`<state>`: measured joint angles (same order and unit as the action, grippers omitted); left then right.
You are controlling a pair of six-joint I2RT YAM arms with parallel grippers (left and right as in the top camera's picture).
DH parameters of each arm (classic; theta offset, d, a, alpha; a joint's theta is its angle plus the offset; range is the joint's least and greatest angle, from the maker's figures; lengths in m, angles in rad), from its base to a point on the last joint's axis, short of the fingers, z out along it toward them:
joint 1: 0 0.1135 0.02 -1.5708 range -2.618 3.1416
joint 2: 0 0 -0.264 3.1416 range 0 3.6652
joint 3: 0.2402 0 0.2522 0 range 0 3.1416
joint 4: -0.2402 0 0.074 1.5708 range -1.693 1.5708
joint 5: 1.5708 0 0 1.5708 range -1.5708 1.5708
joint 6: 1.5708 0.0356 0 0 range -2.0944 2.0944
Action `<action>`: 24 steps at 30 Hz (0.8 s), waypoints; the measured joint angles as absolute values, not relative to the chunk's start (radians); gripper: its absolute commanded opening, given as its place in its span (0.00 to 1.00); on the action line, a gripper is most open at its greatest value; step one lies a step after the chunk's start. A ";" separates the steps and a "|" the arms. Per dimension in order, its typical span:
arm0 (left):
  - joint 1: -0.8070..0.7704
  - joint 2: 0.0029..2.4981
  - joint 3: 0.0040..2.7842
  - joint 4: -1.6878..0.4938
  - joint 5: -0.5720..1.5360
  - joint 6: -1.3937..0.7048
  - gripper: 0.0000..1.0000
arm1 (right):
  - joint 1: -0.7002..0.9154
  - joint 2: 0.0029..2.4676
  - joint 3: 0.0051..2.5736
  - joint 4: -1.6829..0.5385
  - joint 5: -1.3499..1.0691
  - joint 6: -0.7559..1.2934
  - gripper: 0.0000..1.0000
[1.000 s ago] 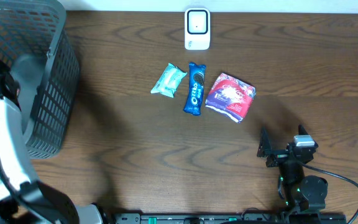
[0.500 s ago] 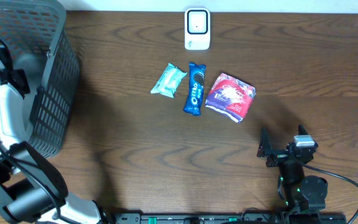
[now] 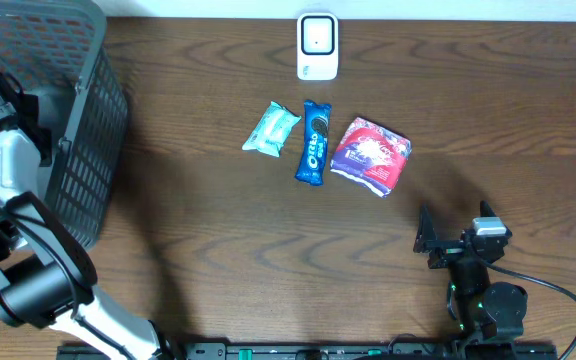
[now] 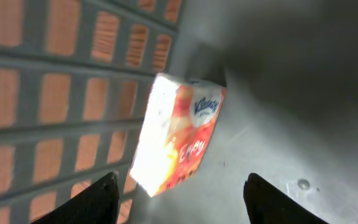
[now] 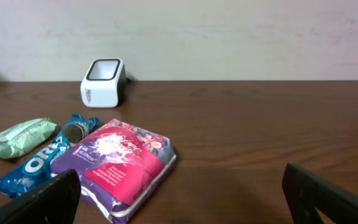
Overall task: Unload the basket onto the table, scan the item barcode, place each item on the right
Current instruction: 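Lower the left gripper into the basket and grasp the orange tissue pack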
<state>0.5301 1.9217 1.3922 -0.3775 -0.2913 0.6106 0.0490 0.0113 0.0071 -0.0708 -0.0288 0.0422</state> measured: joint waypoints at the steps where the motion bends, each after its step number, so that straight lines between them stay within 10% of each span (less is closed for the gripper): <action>1: 0.530 1.934 1.392 -0.364 -0.290 0.624 0.64 | 0.049 0.011 0.007 -0.071 -0.029 0.042 0.99; 24: 0.574 1.976 1.392 -0.254 -0.210 0.714 0.52 | 0.049 0.011 0.007 -0.071 -0.029 0.042 0.99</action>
